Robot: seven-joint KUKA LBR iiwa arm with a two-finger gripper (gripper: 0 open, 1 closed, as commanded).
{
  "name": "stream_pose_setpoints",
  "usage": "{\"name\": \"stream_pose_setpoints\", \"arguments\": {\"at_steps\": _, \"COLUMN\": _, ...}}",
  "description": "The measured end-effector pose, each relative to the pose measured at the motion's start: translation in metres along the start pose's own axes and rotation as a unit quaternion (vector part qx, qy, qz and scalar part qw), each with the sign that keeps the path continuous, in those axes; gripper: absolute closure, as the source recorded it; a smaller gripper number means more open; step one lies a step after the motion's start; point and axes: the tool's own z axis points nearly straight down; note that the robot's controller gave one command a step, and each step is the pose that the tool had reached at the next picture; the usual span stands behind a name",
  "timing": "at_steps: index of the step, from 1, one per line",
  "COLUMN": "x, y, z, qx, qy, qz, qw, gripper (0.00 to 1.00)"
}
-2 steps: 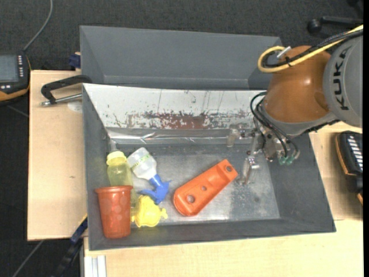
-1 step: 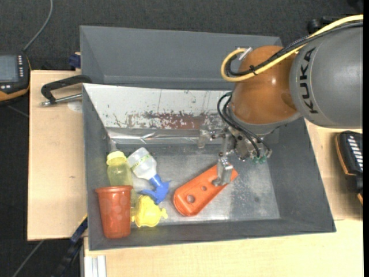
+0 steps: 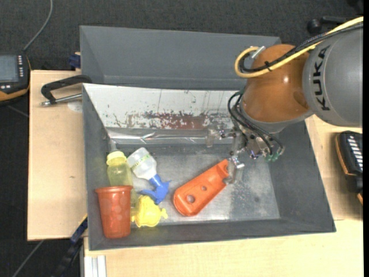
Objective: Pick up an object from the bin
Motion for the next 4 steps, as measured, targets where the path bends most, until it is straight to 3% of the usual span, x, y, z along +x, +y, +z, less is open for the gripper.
{"name": "stream_pose_setpoints", "arguments": {"at_steps": 1, "x": 0.016, "y": -0.005, "z": 0.083, "qx": 0.000, "qy": -0.0010, "qz": -0.137, "qw": 0.9906, "gripper": 0.00}}
{"name": "stream_pose_setpoints", "arguments": {"at_steps": 2, "x": 0.016, "y": -0.002, "z": 0.105, "qx": 0.000, "qy": -0.0019, "qz": -0.091, "qw": 0.9959, "gripper": 1.00}}
{"name": "stream_pose_setpoints", "arguments": {"at_steps": 4, "x": 0.015, "y": -0.002, "z": 0.100, "qx": -0.001, "qy": -0.0017, "qz": -0.081, "qw": 0.9967, "gripper": 1.00}}
